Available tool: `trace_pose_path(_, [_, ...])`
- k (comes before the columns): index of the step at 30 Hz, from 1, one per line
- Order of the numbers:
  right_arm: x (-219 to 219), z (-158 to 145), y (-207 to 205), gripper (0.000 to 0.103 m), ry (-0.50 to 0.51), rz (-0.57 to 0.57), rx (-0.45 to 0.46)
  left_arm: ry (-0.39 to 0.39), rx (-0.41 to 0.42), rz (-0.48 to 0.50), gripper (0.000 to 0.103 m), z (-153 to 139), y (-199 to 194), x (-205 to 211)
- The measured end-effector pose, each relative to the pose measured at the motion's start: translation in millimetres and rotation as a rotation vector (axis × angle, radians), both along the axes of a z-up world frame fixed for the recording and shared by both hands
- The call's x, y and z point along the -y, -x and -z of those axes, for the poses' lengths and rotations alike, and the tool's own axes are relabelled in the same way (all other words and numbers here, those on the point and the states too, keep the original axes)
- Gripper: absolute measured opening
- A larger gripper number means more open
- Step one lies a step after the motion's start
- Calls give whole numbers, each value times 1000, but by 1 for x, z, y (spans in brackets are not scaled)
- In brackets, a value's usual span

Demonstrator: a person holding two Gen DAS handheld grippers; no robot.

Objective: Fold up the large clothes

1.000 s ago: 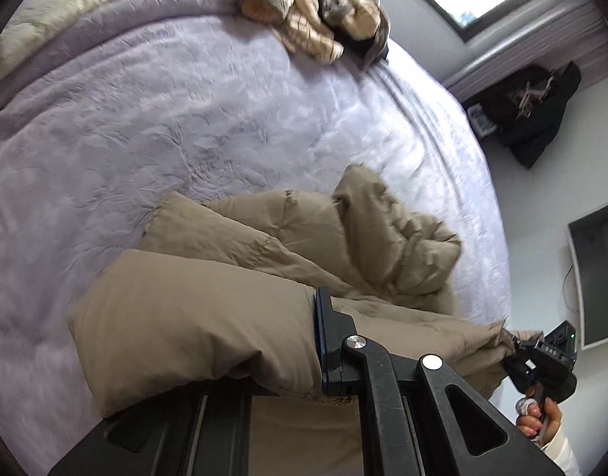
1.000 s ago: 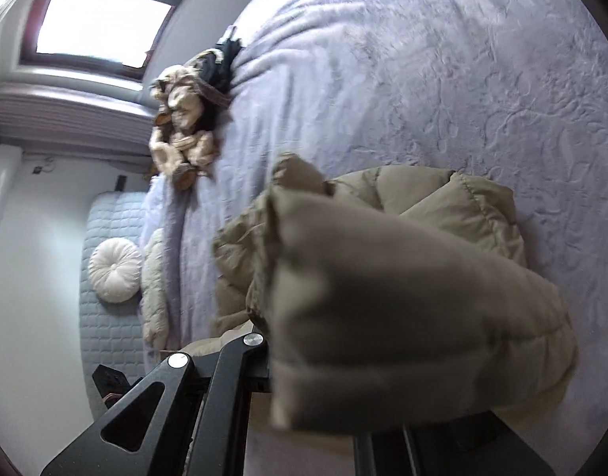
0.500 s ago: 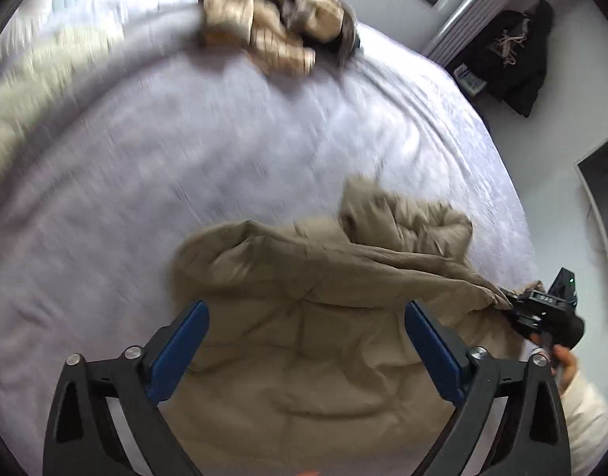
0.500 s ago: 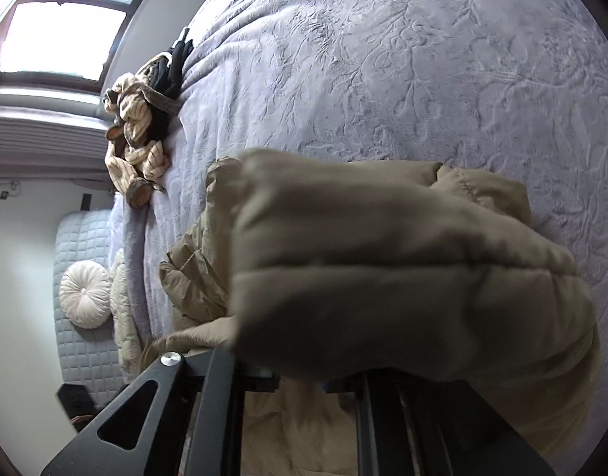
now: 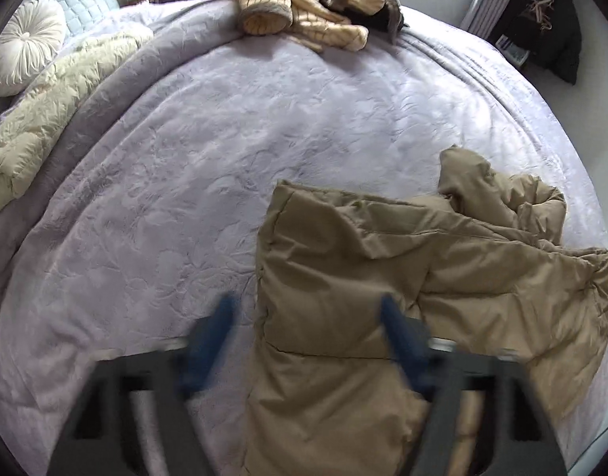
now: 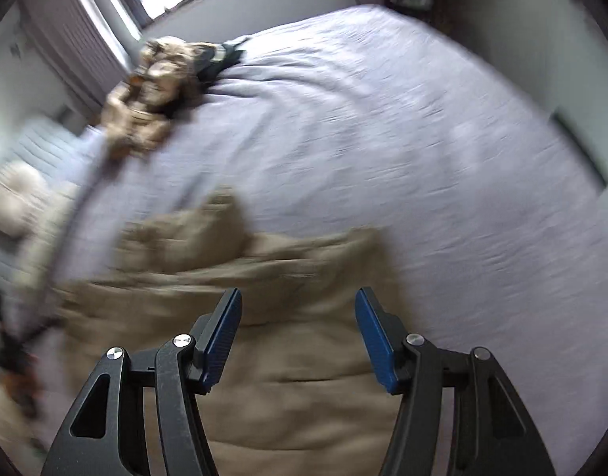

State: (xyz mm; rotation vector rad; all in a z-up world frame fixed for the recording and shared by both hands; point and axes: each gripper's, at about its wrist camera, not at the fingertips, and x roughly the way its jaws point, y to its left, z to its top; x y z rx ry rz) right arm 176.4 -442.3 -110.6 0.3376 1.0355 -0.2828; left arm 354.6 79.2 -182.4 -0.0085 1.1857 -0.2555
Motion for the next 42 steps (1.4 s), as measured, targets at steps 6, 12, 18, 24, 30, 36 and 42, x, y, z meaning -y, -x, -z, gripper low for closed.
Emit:
trace_pose_path(6, [12,21,8,9,-24,-53,-67,6,62,128,61,-5,13,26])
trace_pose_path(12, [30,66,-23,9,17,26,-132,17,-30,-35,62,55,-42,21])
trace_pose_path(18, [48,123,-48,6,2,115,-182,0,-16,-70,68,84,-57,31])
trace_pose_path(24, [48,131,-58,5,40,132,-201,-25,14,-165,68,61,-65,11])
trace_pose_path(30, [44,105,-48,9,71,106,-185,-65,86,-143,68,33,-56,-2])
trace_pose_path(36, [18,71,-5,10,96,160,-88,-83,-42,-210,69,83,-70,-8])
trace_pose_path(42, [28,108,-2,9,36,194,-170,-117,-41,-227,71,79,-70,-6])
